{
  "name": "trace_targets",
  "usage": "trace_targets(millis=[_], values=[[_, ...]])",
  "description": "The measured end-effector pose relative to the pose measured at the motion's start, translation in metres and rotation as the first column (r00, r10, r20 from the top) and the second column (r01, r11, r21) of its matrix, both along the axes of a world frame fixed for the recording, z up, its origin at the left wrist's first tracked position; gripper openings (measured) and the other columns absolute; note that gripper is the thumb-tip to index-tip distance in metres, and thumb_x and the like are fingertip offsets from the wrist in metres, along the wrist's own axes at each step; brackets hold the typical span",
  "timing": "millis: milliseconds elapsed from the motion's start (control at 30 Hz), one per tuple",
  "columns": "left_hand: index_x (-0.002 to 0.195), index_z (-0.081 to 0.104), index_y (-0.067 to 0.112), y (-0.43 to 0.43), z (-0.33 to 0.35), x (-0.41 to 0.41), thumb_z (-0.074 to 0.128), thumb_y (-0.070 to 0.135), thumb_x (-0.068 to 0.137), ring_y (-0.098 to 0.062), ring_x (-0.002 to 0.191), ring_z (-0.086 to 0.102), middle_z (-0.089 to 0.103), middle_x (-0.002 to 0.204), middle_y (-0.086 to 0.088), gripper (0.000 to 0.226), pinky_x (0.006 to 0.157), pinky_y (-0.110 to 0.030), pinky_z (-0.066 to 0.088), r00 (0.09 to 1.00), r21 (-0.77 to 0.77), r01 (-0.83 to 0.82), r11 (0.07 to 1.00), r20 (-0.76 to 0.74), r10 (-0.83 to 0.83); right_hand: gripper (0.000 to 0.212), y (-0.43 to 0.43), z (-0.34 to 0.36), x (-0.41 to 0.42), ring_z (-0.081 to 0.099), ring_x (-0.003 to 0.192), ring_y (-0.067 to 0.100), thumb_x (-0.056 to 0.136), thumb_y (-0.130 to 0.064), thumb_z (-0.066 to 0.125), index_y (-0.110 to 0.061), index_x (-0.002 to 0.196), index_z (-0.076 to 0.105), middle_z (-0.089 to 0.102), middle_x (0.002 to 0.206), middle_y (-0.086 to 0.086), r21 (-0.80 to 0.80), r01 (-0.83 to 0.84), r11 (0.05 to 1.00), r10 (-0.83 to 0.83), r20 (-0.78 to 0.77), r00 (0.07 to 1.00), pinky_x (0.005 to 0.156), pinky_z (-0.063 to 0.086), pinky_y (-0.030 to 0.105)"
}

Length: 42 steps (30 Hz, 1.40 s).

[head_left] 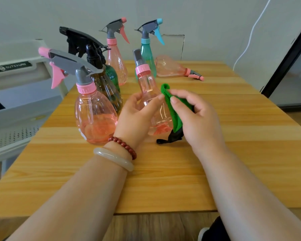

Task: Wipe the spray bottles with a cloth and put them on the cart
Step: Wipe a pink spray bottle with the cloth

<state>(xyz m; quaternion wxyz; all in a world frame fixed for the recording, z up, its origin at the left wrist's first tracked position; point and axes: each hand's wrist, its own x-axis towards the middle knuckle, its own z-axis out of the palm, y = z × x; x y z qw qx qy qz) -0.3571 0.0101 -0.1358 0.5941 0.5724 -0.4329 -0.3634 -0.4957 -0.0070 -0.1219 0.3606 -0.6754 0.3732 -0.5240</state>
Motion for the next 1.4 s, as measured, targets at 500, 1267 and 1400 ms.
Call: trace_targets(millis=[500, 1267, 1400], values=[[0.123, 0.063, 0.014, 0.001, 0.001, -0.008, 0.074, 0.056, 0.073, -0.025, 0.1, 0.072, 0.075, 0.107, -0.003, 0.066, 0.091, -0.052, 0.056, 0.98, -0.079, 0.039, 0.996, -0.19, -0.053, 0.026, -0.006, -0.003, 0.002, 0.067, 0.087, -0.003, 0.101, -0.022, 0.053, -0.039, 0.094, 0.071, 0.073, 0.089, -0.02, 0.181, 0.05, 0.982, -0.06, 0.05, 0.997, 0.076, 0.047, 0.019], [0.128, 0.047, 0.018, 0.007, 0.0, -0.018, 0.047, 0.018, 0.105, 0.023, 0.081, 0.061, 0.06, 0.104, 0.022, 0.023, 0.068, -0.004, 0.049, 0.97, -0.025, 0.175, 0.984, -0.168, -0.177, 0.024, 0.003, -0.009, 0.004, 0.051, 0.114, -0.017, 0.101, -0.028, 0.055, -0.033, 0.122, 0.062, 0.06, 0.115, -0.032, -0.051, 0.089, 0.995, -0.087, 0.033, 0.996, 0.093, 0.037, 0.003], [0.142, 0.05, 0.03, 0.005, 0.001, -0.016, 0.056, 0.044, 0.092, 0.003, 0.106, 0.065, 0.066, 0.116, 0.02, 0.052, 0.093, -0.033, 0.055, 0.985, -0.051, 0.089, 0.995, -0.141, -0.095, 0.027, 0.007, -0.017, 0.01, 0.047, 0.136, 0.013, 0.098, -0.014, 0.057, -0.014, 0.124, 0.066, 0.063, 0.132, 0.001, -0.386, 0.059, 0.921, -0.089, -0.06, 0.994, 0.113, 0.038, 0.028]])
